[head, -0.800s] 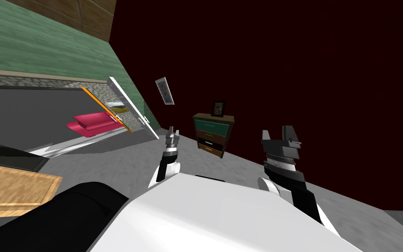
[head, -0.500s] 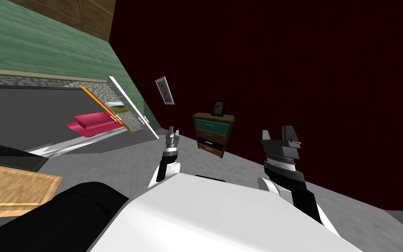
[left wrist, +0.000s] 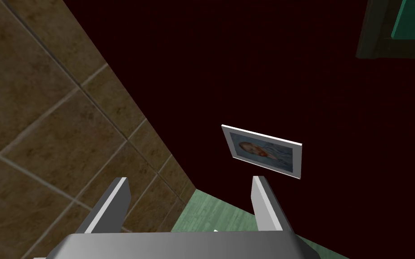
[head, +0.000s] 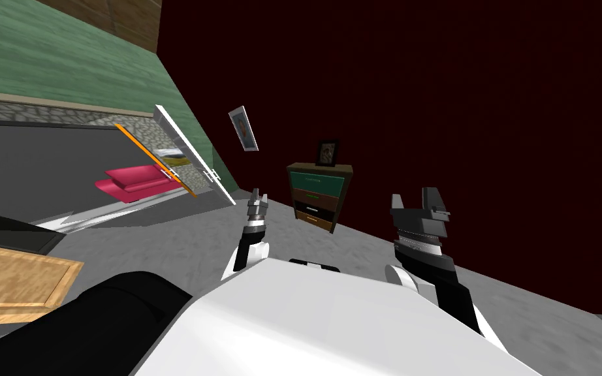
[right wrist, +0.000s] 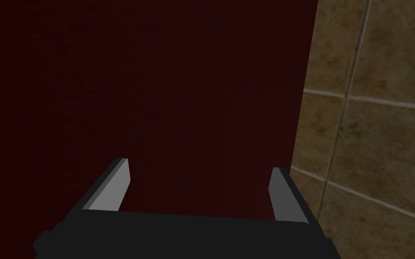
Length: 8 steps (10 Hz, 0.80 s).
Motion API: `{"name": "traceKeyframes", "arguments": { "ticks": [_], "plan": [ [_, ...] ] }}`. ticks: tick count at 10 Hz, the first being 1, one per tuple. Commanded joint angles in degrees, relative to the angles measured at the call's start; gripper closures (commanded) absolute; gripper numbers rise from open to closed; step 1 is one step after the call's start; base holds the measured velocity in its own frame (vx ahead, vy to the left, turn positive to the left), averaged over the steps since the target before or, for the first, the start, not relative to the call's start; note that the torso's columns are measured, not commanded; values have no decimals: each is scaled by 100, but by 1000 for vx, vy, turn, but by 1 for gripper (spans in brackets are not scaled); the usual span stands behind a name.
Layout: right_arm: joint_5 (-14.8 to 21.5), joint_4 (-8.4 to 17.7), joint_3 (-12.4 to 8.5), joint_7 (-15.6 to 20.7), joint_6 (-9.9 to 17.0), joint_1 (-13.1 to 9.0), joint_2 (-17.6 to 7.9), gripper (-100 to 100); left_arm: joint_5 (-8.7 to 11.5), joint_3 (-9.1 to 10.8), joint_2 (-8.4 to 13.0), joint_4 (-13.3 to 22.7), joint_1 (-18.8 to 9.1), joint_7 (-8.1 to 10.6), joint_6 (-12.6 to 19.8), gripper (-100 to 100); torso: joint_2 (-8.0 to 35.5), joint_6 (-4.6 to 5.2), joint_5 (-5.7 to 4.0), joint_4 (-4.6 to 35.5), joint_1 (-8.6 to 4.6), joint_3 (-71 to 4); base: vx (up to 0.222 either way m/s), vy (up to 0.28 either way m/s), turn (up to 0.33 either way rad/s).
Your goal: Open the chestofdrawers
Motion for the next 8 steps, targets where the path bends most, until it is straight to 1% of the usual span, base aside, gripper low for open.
{"name": "traceKeyframes", "arguments": {
  "ticks": [1,2,3,4,6,8],
  "plan": [
    [0,0,0,0,0,0,0,0,0,0,0,0,0,0,0,0,423,0,0,423,0,-846,0,0,0],
    [0,0,0,0,0,0,0,0,-3,-8,178,-24,-6,8,76,-100,846,0,0,846,0,-1692,20,-7,-24],
    [0,2,0,0,0,0,0,0,-6,-16,296,-47,-12,17,150,-100,1035,1,0,1034,-1,-2089,47,-6,-37],
    [0,3,0,0,1,1,0,0,-9,-26,406,-76,-20,27,245,-100,1081,0,0,1088,0,-2205,64,-1,-32],
    [0,3,0,0,0,2,0,0,-18,-52,574,-147,-39,53,482,-100,1101,0,1,1109,2,-2236,79,1,-52],
    [0,3,0,0,0,2,1,0,-29,-82,679,-230,-63,84,765,-100,1106,0,-1,1112,-5,-2234,102,-12,-55]
  ]
}}
